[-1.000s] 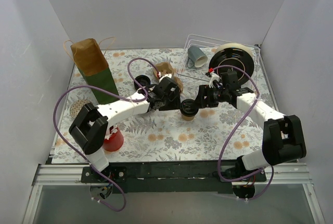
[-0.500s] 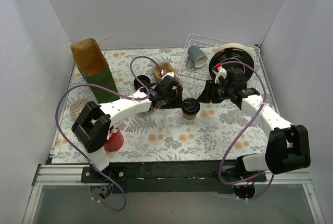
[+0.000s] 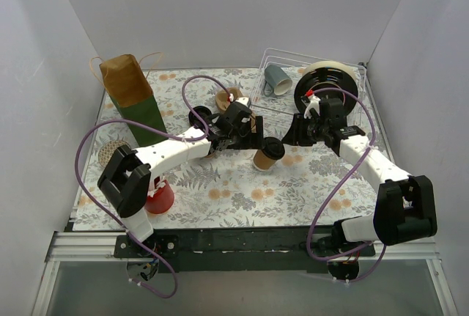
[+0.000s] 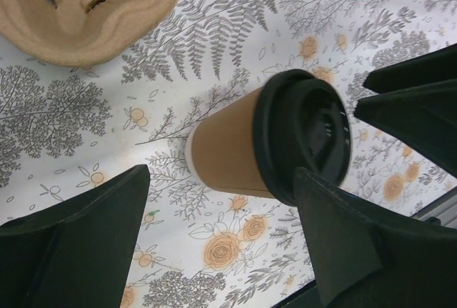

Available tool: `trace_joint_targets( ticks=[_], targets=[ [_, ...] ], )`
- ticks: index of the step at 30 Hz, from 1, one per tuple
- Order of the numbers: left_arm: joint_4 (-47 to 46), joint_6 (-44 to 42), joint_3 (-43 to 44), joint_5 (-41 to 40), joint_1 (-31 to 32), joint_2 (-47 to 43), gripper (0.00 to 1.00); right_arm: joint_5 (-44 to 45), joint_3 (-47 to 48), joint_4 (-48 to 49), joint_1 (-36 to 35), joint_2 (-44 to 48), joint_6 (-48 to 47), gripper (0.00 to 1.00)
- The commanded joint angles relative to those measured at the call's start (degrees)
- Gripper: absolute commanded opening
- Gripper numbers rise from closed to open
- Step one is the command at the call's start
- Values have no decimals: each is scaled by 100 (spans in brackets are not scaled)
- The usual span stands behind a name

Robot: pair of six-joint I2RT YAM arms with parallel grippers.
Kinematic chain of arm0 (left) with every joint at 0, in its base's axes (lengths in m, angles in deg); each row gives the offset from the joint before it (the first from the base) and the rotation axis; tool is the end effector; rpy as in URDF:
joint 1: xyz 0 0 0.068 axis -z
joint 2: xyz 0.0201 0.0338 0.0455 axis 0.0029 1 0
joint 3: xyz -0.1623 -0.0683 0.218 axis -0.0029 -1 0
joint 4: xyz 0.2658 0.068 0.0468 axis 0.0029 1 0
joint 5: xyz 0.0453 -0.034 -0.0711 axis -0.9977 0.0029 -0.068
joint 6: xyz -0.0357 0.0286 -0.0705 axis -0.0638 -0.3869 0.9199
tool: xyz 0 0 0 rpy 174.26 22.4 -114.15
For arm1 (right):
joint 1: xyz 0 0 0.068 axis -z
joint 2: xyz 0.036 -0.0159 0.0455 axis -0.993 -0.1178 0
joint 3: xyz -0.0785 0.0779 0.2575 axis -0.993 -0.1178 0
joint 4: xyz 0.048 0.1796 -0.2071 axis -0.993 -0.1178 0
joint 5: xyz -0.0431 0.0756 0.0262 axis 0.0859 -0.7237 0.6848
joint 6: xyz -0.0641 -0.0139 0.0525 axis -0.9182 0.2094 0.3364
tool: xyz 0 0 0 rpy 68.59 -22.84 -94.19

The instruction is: Pack the takeout coffee

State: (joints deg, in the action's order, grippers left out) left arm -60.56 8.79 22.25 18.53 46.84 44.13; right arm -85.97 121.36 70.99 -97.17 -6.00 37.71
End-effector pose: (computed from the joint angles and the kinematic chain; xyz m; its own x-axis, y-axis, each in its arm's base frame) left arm 0.2898 -0.3028 0.2187 -0.8007 -0.5548 -0.2260 -0.3073 0.7042 -0.6401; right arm 0.3128 0.1079 0.2195 -0.7437 0.0666 -0.6652 -0.3293 0.8295 0.4511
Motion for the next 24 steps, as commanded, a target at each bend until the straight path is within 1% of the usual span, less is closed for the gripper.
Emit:
trace_joint_targets(
  ticks=[1, 7, 9, 13, 16, 18, 20, 21, 24],
  targets=[
    [-97, -115, 248, 56, -16, -328, 81, 193, 10, 229, 14, -11, 95, 43],
    [-35, -54, -15, -23, -16, -231, 79, -88, -113, 405, 13, -20, 51, 43],
    [-105, -19, -225, -84, -25, -266, 77, -106, -139, 431, 13, -29, 34, 43],
    [-211, 16, -454, -155, -25, -266, 77, -106, -192, 528, 14, -160, -2, 43],
    [-255, -1, -438, -102, -25, -327, 77, -185, -104, 484, 14, -222, -229, 44],
    [-246, -88, -358, -67, -33, -354, 77, -2, -34, 397, 13, -205, -431, 55],
    [-220, -229, -262, -32, -25, -371, 77, 455, 115, 309, 13, -178, -616, 64],
    [-202, -247, -227, -58, -25, -380, 77, 570, 168, 326, 13, -178, -704, 65],
    [-158, -291, -209, -67, -25, -468, 77, 904, 160, 782, 13, -134, -1310, 67]
  ],
)
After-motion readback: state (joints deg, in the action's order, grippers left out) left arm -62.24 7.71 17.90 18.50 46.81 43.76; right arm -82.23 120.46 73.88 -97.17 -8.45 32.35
